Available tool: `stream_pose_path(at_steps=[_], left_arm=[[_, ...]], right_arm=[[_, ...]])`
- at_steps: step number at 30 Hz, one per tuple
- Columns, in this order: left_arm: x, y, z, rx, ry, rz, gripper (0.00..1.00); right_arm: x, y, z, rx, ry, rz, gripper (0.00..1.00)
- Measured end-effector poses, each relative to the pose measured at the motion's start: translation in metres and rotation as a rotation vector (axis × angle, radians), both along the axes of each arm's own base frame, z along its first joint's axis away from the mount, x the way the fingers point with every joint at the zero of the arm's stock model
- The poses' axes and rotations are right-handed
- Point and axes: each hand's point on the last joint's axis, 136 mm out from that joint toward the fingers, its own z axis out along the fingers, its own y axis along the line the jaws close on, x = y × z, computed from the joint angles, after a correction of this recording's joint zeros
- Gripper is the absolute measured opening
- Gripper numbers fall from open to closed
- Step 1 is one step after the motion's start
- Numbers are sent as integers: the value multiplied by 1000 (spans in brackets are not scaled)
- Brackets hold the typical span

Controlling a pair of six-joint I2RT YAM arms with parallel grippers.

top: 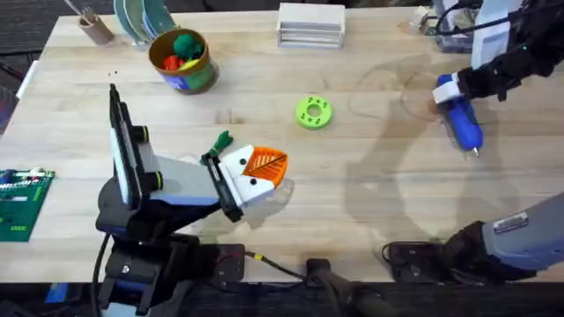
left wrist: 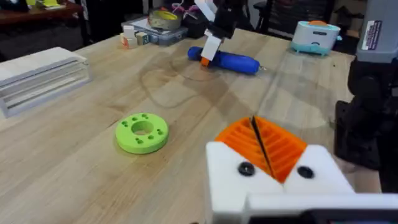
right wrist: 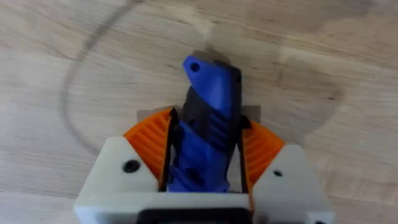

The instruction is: Pick up the gripper from the table and insert it into the empty holder that is missing its gripper. Then pick up a screw, insert it into the mounting hole, and use the screwdriver to tighten it. Finally, clean up the table by picking up the vegetable and placing it into the bucket.

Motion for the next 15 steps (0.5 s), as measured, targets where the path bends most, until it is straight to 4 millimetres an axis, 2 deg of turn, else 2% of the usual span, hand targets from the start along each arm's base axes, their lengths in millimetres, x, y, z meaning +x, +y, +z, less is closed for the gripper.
stream_pose_path(at_steps=[8, 15], left_arm=[[0, 0, 0, 0, 0, 0, 8], [0, 0, 0, 0, 0, 0, 8]], right_arm=[[0, -1, 0, -5, -2, 2, 449], [1, -3, 0, -16, -3, 4, 182]])
